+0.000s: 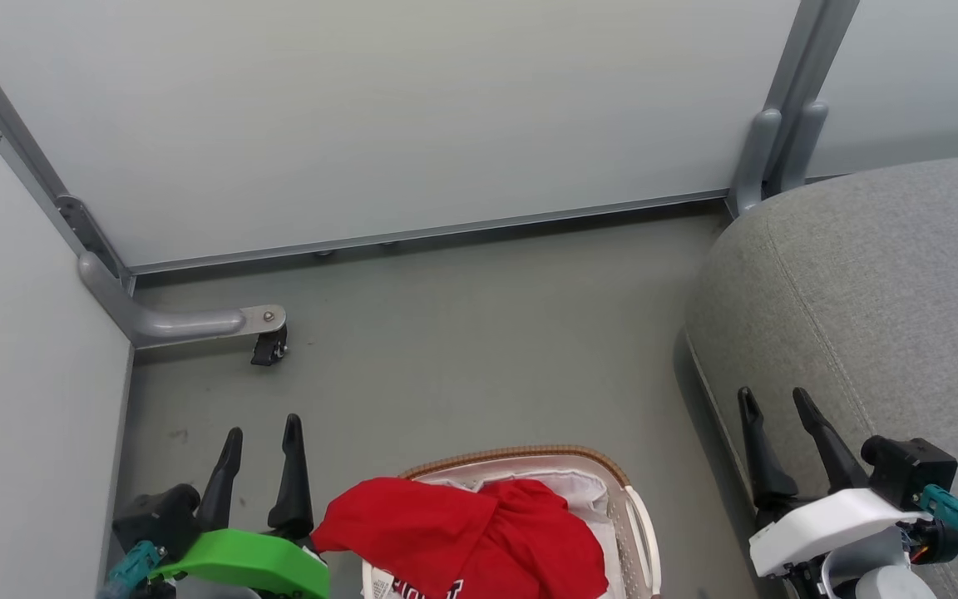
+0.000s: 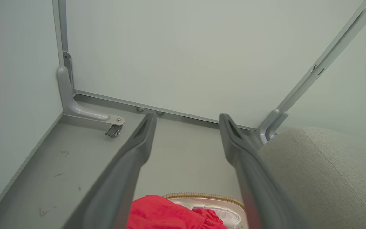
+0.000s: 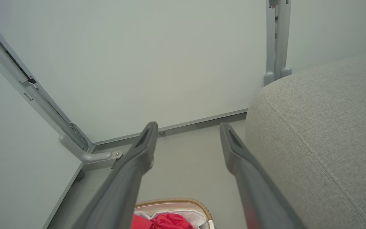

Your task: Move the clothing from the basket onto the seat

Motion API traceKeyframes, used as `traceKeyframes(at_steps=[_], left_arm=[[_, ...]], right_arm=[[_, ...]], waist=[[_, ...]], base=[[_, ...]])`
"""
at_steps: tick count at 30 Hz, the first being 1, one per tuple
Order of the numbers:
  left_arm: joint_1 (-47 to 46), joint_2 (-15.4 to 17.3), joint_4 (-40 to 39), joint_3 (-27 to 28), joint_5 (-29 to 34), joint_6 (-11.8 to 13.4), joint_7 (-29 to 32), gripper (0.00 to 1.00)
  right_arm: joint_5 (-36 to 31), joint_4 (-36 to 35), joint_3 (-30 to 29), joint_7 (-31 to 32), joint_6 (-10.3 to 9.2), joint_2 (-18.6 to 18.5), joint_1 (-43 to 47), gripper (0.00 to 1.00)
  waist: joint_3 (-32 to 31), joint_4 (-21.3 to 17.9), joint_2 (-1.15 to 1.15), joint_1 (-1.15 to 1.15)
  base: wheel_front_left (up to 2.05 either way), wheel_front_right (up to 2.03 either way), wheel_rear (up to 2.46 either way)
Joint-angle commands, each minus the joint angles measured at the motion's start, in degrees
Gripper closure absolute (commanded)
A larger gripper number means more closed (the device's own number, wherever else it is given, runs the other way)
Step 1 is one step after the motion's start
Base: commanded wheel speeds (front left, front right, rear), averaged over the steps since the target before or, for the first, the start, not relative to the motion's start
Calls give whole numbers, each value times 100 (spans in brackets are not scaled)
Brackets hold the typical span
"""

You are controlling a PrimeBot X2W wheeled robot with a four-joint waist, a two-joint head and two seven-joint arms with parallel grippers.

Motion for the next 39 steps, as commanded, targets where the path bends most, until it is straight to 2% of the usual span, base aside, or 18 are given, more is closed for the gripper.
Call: traceKeyframes(at_steps=[1,32,39], left_arm=[[40,39,3,-26,146,16,-43,0],[171,47,334,-265,1312,70,-397,0],[211,48,372,-290,1343,64,-415,0]], right_arm=[[-162,-52,19,-54,1,-33,39,0],[-1472,60,259,-411,2,-50,160,0],[-1548,60,313,-429,1,-50,166,0]], waist=[[-2,1,0,0],[-4,6,0,0],[-18,8,0,0]], base=[[0,0,0],[0,0,0],[0,0,0]])
